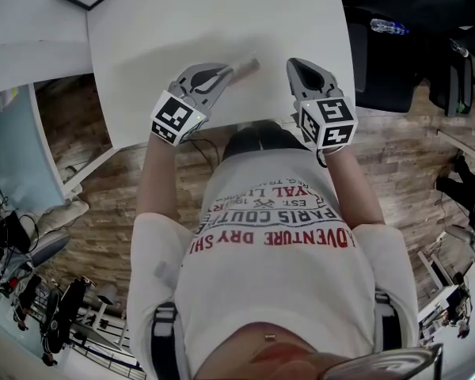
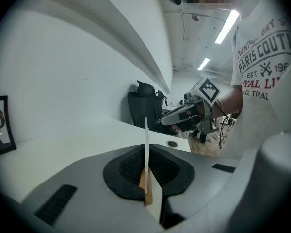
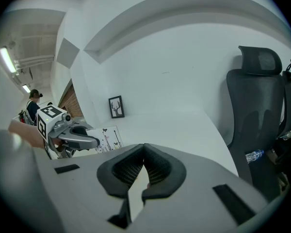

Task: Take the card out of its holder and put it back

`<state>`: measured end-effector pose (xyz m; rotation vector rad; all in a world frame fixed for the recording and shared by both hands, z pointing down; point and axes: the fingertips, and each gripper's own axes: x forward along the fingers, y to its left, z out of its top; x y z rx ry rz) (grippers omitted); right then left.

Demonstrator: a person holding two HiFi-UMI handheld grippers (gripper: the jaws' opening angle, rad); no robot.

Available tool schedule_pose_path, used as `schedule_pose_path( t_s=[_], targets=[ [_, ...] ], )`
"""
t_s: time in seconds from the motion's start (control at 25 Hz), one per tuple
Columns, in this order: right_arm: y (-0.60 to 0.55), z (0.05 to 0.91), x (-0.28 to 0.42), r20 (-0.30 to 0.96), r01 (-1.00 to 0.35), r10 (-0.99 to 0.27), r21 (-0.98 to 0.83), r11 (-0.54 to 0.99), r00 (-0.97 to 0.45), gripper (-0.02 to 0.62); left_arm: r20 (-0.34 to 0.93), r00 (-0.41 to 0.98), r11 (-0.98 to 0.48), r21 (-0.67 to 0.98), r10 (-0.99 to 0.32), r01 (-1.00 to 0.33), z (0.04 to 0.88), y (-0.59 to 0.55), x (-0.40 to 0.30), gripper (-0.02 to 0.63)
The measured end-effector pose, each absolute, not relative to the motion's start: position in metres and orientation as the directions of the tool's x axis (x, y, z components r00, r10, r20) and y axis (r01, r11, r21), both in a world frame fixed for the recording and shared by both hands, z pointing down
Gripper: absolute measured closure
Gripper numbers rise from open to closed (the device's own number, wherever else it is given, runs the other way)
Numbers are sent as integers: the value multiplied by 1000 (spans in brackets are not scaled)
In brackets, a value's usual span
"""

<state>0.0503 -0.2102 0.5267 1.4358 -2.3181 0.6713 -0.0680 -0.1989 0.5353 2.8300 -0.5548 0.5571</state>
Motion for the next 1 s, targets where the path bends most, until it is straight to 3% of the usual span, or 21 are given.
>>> schedule_pose_path(
  t_s=[0.92,0.96,1.0],
  targets=[
    [-206,536,57,531,-906,-736,-209,367,-421,575,435,850,-897,178,-297,-405,569,-191,-68,568],
    [-206,535,57,529,-906,-736,-208,369,-422,575,427,856,-897,191,-291,-400,568,-189,-67,554],
    [-205,534,57,526,-905,-737,-208,372,-424,575,410,865,-894,206,-290,-398,565,-188,-66,496]
  ],
)
